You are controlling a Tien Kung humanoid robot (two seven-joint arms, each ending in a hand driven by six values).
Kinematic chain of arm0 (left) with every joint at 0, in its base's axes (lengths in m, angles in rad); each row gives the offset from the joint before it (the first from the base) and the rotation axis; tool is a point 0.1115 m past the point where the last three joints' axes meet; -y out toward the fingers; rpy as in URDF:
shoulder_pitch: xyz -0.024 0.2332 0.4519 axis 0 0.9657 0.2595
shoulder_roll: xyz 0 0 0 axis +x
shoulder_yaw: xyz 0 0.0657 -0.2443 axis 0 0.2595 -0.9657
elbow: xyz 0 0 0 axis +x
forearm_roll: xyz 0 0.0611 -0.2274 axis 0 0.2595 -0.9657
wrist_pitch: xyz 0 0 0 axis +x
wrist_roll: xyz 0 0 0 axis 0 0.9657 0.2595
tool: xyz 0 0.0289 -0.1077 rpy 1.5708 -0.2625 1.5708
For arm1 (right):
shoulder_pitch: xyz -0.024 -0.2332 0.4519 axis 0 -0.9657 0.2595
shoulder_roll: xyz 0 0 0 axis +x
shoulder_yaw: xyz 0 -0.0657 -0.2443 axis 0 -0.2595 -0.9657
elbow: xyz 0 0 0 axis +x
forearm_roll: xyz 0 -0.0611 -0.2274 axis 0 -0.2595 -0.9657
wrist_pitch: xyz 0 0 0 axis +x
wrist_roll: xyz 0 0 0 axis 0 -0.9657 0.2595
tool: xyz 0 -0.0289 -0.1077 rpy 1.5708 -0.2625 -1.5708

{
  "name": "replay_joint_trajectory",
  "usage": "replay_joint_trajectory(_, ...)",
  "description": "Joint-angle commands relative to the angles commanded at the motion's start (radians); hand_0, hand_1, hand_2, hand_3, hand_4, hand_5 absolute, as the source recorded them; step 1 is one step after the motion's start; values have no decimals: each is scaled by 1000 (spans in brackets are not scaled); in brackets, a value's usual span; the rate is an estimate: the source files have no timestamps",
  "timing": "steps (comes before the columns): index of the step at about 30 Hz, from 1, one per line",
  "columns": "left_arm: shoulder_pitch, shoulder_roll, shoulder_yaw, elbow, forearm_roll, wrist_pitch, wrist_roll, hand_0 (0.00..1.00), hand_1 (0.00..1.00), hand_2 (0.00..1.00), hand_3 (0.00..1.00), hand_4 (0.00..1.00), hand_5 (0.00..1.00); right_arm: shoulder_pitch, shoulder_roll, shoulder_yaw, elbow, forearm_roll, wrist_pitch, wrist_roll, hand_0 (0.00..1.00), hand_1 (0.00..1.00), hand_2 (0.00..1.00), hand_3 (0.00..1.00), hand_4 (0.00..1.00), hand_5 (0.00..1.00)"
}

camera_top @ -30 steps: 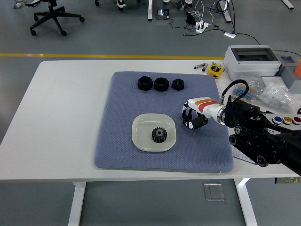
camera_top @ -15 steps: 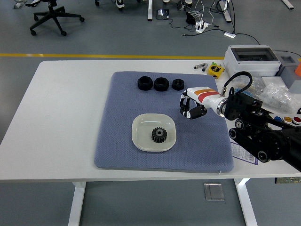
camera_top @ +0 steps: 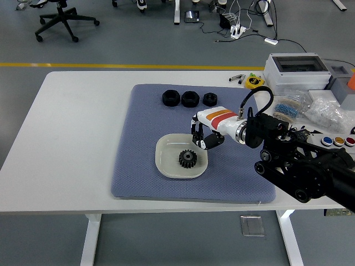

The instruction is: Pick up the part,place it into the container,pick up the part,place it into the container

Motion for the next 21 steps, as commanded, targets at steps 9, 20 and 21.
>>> replay_joint_trajectory(9,-2,1,4,0,-5,-1,-1,915,891,878,577,517,699,-5,5,-21,16,-5,5,-1,2,161,383,530,821,285)
replay_joint_trajectory(20,0,0,0,0,0,-1,1,915,891,878,578,517,698,-5,-6,0,55,-3,2,0,2,165,392,535,840,298)
replay_joint_trajectory(21,0,0,0,0,0,-1,1,915,890,877,578,517,699,-4,-9,6,63,-4,1,0,2,165,397,537,849,308)
